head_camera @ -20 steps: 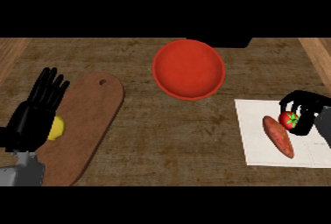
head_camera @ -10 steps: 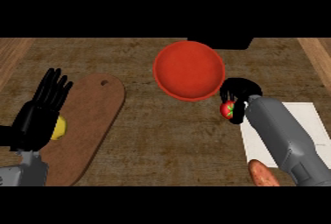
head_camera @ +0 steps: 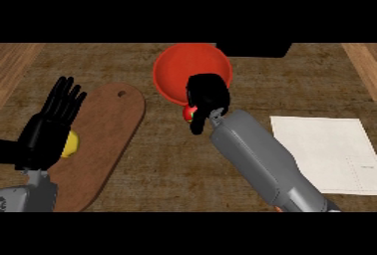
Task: Pick the tomato from the placemat and place it in the bowl
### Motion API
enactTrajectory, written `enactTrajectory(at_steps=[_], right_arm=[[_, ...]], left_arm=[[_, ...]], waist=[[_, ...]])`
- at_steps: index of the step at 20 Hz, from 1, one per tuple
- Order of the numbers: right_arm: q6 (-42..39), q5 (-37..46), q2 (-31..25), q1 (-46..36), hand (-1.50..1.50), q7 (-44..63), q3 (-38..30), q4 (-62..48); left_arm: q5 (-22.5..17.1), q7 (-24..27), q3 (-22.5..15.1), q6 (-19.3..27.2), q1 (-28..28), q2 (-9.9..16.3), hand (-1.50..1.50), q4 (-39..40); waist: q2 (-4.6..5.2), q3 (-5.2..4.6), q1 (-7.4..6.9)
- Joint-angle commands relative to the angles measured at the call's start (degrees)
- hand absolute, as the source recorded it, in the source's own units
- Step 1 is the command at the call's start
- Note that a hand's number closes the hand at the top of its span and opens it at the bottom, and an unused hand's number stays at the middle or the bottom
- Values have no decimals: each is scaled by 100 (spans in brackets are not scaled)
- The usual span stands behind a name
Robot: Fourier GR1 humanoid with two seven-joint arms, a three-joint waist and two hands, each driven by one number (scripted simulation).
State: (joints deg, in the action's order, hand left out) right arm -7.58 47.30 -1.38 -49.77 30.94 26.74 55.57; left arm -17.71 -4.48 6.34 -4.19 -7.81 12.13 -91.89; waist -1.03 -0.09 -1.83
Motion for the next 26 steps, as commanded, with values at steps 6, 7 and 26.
enactTrajectory(at_steps=[6,7,26], right_arm=[[120,505,136,-614,150,3184,841,1851],[-102,480,136,-886,150,3435,689,1985],[2159,818,-454,-1105,150,808,-1791,-650]], left_arm=[[-76,85,212,1,-40,29,0,178],[14,266,132,-32,37,-42,0,206],[39,-126,160,99,-240,-51,0,-69]], waist=[[54,3,187],[55,3,187],[157,9,43]])
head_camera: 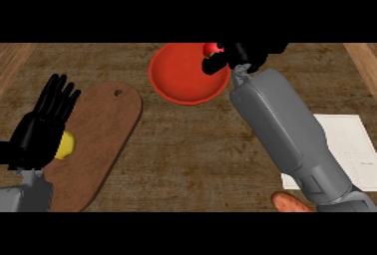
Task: Pick the tomato from the placemat and place it in the bowl
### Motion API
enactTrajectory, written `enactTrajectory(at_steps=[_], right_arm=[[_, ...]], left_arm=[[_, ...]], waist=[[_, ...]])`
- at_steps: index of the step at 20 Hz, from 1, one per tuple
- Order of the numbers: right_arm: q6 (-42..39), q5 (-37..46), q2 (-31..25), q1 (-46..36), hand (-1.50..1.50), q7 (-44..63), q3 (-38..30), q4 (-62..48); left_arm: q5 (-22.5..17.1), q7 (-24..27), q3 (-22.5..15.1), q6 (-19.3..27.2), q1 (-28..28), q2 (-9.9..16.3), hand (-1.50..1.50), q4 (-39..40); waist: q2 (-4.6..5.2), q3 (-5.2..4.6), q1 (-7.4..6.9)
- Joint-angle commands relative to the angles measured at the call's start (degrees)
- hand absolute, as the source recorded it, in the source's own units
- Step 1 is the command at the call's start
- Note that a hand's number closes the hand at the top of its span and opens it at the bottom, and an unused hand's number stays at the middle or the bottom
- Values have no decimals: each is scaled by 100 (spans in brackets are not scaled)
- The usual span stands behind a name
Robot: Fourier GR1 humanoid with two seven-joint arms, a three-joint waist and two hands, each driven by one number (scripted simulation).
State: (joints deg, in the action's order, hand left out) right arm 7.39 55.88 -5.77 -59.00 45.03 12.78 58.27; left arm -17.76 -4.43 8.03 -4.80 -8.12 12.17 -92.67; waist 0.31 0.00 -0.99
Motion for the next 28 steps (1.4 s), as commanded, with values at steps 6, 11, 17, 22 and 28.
enactTrajectory(at_steps=[6,11,17,22,28], right_arm=[[1253,-206,-190,-541,150,-1635,-889,-2633],[563,-340,-195,-838,150,-1802,-1031,-3608],[524,-1072,-418,-681,-150,-2537,-1853,-4217],[949,-1434,-417,-788,-150,-3511,-2256,-4143],[1778,-2585,-337,-598,-150,-4537,-3392,-3548]], left_arm=[[-67,38,26,-143,-318,10,0,259],[-44,-79,-31,-57,-338,-49,0,140],[4,82,-84,-188,-206,-51,0,174],[186,44,-323,35,-333,-293,0,83],[71,17,-148,-42,-261,-153,0,61]], waist=[[91,0,-185],[117,-1,-272],[162,8,-330],[203,18,-401],[140,27,-289]])
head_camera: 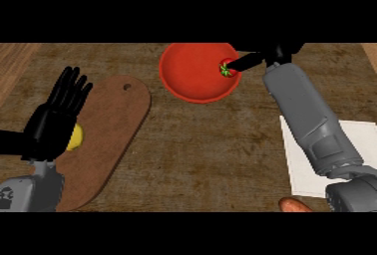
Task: Pick the tomato from the placemat and place it in the bowl
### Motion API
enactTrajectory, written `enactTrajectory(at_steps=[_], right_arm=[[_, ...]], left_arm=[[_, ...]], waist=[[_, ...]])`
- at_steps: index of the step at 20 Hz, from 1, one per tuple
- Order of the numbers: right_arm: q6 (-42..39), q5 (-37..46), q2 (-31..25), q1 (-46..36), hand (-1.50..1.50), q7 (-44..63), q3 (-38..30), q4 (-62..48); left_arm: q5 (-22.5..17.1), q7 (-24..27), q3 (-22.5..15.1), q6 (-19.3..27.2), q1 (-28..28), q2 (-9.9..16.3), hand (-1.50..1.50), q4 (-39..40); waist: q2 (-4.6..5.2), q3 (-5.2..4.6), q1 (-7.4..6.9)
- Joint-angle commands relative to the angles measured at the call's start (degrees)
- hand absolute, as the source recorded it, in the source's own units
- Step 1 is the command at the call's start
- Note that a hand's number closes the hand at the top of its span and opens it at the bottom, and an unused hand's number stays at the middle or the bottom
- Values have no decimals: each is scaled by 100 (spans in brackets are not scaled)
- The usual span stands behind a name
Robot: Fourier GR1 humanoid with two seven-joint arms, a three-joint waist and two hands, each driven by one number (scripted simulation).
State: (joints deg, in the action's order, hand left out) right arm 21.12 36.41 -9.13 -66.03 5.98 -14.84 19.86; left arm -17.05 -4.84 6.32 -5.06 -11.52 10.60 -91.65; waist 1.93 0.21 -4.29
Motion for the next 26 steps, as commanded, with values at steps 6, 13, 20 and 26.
enactTrajectory(at_steps=[6,13,20,26], right_arm=[[440,-1259,-408,294,-150,-1363,-1299,199],[-155,-1729,-1067,888,-150,-1755,-1653,201],[-1307,-2029,-1654,1756,-150,-1687,-1507,889],[-2182,-2365,-2010,2648,-150,-1867,-1478,1299]], left_arm=[[-10,-30,131,-13,198,105,0,-63],[-152,244,364,-259,536,179,0,114],[66,149,313,38,272,73,0,110],[231,199,78,41,630,-113,0,-234]], waist=[[-80,-10,156],[-155,-18,330],[-216,-23,486],[-205,-21,445]])
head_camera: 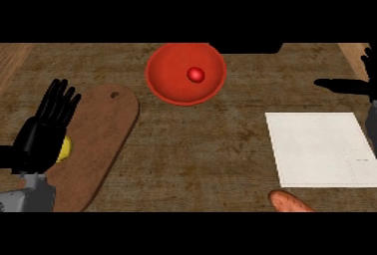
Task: Pick the tomato from the placemat and place it in the bowl
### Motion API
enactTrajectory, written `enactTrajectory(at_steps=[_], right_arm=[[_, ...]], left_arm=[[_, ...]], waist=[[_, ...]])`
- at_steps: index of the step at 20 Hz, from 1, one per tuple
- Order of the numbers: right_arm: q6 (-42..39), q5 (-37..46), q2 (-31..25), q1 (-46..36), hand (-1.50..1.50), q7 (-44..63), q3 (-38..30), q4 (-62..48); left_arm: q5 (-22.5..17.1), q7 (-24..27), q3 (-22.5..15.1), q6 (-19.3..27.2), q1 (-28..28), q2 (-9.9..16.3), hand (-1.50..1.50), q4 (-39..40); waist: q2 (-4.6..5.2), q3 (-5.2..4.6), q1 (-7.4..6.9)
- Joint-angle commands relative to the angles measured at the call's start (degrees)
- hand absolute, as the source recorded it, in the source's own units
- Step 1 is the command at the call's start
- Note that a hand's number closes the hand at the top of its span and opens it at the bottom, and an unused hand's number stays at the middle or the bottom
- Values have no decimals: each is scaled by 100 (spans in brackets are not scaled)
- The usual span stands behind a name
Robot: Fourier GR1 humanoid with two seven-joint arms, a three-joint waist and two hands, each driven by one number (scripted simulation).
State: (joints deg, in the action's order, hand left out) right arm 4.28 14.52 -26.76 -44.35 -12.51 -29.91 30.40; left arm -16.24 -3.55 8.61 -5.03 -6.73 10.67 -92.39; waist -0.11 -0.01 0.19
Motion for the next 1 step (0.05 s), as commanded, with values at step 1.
enactTrajectory(at_steps=[1], right_arm=[[-653,-225,-389,661,-150,-185,11,352]], left_arm=[[17,15,47,32,-84,-11,0,34]], waist=[[2,0,11]])
